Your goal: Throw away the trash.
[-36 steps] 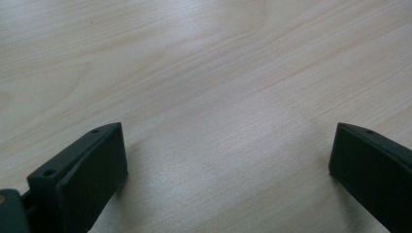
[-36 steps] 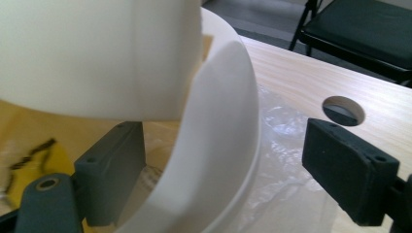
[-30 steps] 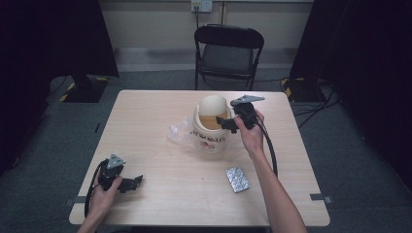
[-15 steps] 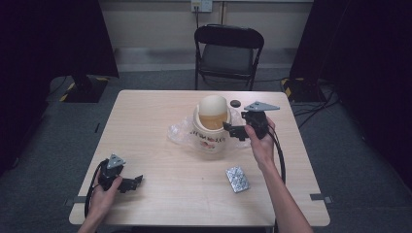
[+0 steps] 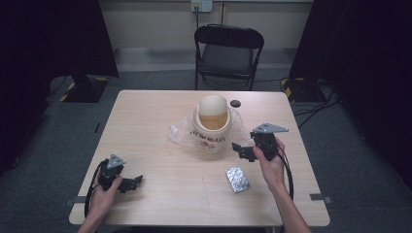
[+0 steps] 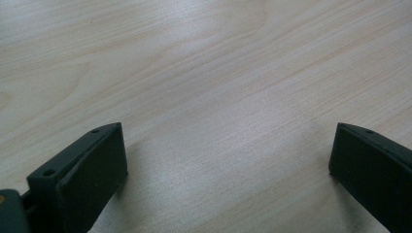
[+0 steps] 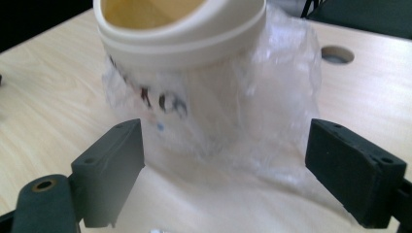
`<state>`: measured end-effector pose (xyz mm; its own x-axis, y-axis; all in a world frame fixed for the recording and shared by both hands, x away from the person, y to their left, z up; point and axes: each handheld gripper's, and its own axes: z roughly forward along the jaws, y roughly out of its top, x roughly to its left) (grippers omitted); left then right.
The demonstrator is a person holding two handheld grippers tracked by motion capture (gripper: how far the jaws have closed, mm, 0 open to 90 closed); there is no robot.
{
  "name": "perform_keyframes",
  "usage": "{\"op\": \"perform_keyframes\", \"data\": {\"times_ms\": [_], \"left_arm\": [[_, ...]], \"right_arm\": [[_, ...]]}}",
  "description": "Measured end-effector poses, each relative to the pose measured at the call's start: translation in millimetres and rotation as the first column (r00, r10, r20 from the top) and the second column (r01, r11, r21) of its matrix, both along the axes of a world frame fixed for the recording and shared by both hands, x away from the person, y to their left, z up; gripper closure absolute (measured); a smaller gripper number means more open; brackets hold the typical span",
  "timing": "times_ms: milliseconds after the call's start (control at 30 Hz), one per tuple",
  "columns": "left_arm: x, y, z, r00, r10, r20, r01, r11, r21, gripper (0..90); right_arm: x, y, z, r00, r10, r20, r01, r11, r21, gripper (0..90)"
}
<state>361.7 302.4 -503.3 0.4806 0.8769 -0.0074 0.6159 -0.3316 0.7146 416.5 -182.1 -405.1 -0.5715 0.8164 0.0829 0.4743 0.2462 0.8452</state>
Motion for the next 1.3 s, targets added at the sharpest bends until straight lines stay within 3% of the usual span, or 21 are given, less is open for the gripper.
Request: {"op": "perform_keyframes", "data": {"times_ms": [400, 833, 967, 1133, 1300], "left_arm": [[-0.1, 0.0, 0.0, 1.0, 0.0, 0.0, 0.0, 1.0, 0.0, 0.0], [-0.1, 0.0, 0.0, 1.0, 0.0, 0.0, 0.0, 1.0, 0.0, 0.0], [-0.2, 0.0, 0.0, 1.0, 0.0, 0.001, 0.0, 1.0, 0.002, 0.0], [-0.2, -0.1, 0.0, 1.0, 0.001, 0.001, -0.001, 1.0, 0.001, 0.0], [-0.2, 0.0, 0.1, 1.0, 0.0, 0.001, 0.0, 1.0, 0.003, 0.0]], "right_arm": [[-33.2, -12.3, -36.9, 0.9982, 0.0, -0.059, -0.002, 1.0, -0.027, 13.8], [-71.3, -13.5, -65.6, 0.9924, 0.007, -0.122, -0.014, 0.998, -0.056, 13.9], [-76.4, -9.1, -78.1, 0.9867, 0.02, -0.161, -0.03, 0.998, -0.058, 14.1], [-80.5, 0.1, -81.9, 0.9888, 0.022, -0.147, -0.037, 0.994, -0.104, 14.6], [-79.6, 3.9, -85.5, 0.9898, 0.02, -0.141, -0.035, 0.993, -0.11, 15.9]]}}
